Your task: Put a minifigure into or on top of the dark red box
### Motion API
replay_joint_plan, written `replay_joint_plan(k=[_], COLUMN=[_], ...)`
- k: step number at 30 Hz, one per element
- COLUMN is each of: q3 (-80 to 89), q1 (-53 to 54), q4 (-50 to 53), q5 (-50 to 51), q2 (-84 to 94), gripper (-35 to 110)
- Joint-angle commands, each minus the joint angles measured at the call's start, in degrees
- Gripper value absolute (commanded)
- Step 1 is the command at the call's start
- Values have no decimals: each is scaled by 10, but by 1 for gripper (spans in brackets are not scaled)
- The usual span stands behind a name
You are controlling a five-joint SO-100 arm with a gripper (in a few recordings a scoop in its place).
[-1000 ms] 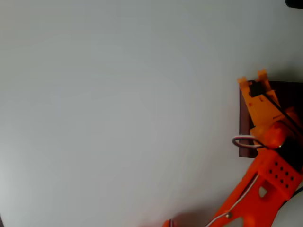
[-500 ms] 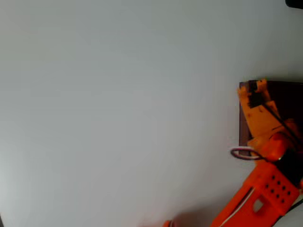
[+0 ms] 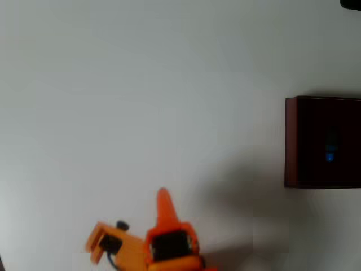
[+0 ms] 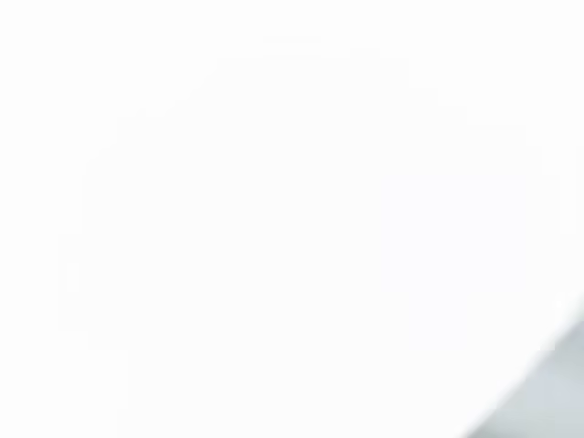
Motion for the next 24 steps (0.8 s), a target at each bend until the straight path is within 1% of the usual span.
replay_joint_plan(k=[1,4,9,11,13,24], q3=[37,82,179,200,235,236], q1=[-127,-184,-265,-282,-281,-281], q4=[4,26,0,-2,-9,14], q5=[-51,-34,-43,-19,12,13], q2=[49,65,99,98,98,98], gripper=[0,0,0,0,0,0])
